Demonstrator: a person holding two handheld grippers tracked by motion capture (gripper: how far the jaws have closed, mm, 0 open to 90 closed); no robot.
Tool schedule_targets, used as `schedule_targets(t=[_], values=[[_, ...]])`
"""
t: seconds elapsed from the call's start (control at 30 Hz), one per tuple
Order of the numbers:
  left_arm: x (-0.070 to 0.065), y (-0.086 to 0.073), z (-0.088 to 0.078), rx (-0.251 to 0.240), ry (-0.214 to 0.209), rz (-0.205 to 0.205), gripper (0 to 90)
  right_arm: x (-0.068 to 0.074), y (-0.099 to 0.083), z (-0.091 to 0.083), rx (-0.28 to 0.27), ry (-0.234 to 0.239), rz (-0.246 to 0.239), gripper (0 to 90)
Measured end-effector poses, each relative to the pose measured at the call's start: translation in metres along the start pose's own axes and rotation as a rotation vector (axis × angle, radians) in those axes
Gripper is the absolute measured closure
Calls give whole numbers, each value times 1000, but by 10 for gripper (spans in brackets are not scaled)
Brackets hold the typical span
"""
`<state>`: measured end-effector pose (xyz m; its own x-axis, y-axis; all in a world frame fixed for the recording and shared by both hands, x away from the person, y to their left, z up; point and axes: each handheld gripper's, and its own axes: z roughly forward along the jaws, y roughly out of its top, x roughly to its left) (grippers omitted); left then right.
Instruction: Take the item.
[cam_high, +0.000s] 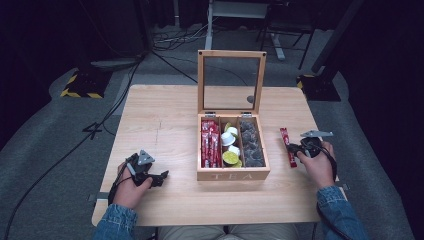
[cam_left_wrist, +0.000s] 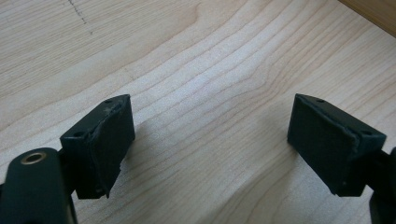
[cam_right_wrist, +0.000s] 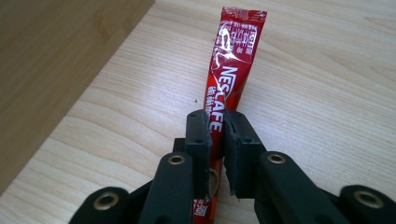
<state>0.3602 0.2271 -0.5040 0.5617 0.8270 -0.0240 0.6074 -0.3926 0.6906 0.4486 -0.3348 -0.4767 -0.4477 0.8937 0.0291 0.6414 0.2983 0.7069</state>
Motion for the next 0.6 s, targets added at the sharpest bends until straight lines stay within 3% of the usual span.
schedule_targets(t=[0.1, 0.13, 0.17, 0.23, 0.27, 0.33, 0.47, 0.6], values=[[0, 0, 0, 1, -2, 2, 150, 0, -2, 2, 11, -7, 8, 787], [1, 0, 0, 1, -2, 5, 150, 0, -3, 3, 13, -8, 19, 734], [1, 1, 1, -3, -1, 7, 148, -1, -4, 4, -19, 5, 70, 592], [1, 1, 1, -1, -2, 5, 146, -2, -5, 4, -24, 9, 81, 565], [1, 2, 2, 1, -1, 4, 144, -3, -5, 4, -29, 0, 64, 490], [1, 3, 2, 4, -2, 4, 139, -4, -5, 2, -53, -5, 63, 427], [1, 3, 3, 2, 0, 6, 136, -6, -4, -2, -76, -12, 62, 380], [1, 3, 3, 1, 2, 5, 137, -7, -1, -7, -118, 36, 93, 335]])
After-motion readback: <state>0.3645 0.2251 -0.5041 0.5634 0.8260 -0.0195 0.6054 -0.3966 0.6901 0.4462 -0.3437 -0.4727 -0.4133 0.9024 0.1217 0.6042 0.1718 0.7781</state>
